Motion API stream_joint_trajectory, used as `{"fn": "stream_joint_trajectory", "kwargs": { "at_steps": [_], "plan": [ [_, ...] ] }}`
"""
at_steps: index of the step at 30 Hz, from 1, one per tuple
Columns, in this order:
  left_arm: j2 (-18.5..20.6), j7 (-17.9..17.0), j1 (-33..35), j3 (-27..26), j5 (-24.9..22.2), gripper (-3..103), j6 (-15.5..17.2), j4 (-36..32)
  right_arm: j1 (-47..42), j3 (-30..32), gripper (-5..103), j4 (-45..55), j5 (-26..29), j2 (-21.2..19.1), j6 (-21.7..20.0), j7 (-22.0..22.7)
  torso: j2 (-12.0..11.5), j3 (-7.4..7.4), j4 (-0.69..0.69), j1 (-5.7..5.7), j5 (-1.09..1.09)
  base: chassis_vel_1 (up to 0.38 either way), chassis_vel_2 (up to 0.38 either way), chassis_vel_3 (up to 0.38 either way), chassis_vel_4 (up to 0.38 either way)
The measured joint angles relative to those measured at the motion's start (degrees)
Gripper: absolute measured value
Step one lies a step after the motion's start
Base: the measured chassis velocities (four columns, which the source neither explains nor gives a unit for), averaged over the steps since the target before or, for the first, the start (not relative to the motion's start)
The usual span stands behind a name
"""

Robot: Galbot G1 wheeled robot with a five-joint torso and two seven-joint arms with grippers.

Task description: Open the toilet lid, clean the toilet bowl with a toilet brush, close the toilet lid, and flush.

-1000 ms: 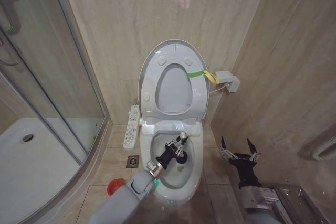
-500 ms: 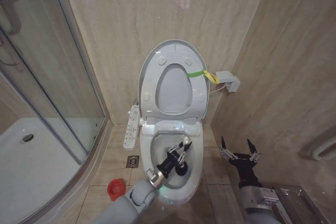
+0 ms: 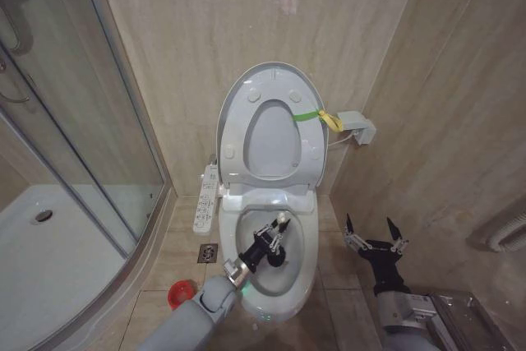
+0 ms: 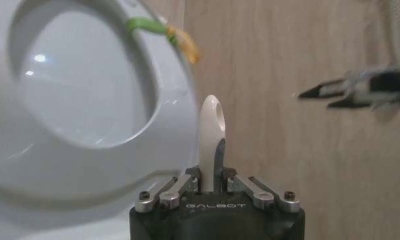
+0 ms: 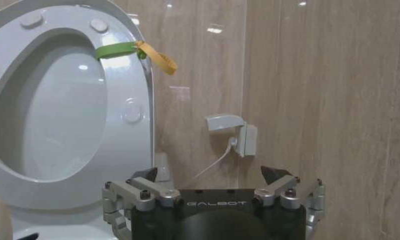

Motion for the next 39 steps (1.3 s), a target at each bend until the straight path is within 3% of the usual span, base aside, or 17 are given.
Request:
{"fn": "stream_joint_trajectory", "kwargs": {
  "at_steps": [7,18,27,31,39],
  "plan": [
    [0.3,-1.0,2.4,2.0,0.0,19,0.9,-3.8,0.0,0.0,100,0.0,0.0,0.0,0.0,0.0,0.0,0.0,0.03,0.0,0.0,0.0,0.0,0.0,0.0],
    [-0.8,3.2,0.0,-2.4,-2.0,19,-1.8,7.9,0.0,0.0,100,0.0,0.0,0.0,0.0,0.0,0.0,0.0,0.01,0.0,0.0,0.0,0.0,0.0,0.0],
    [0.1,1.3,2.1,1.5,-2.9,19,-0.5,-1.9,0.0,0.0,100,0.0,0.0,0.0,0.0,0.0,0.0,0.0,0.02,0.0,0.0,0.0,0.0,0.0,0.0],
    [0.1,1.3,2.6,2.2,-2.9,19,-0.4,-3.2,0.0,0.0,100,0.0,0.0,0.0,0.0,0.0,0.0,0.0,0.02,0.0,0.0,0.0,0.0,0.0,0.0],
    [-0.5,2.9,2.0,-1.9,-1.4,19,-1.6,6.0,0.0,0.0,100,0.0,0.0,0.0,0.0,0.0,0.0,0.0,0.03,0.0,0.0,0.0,0.0,0.0,0.0]
  ]
}}
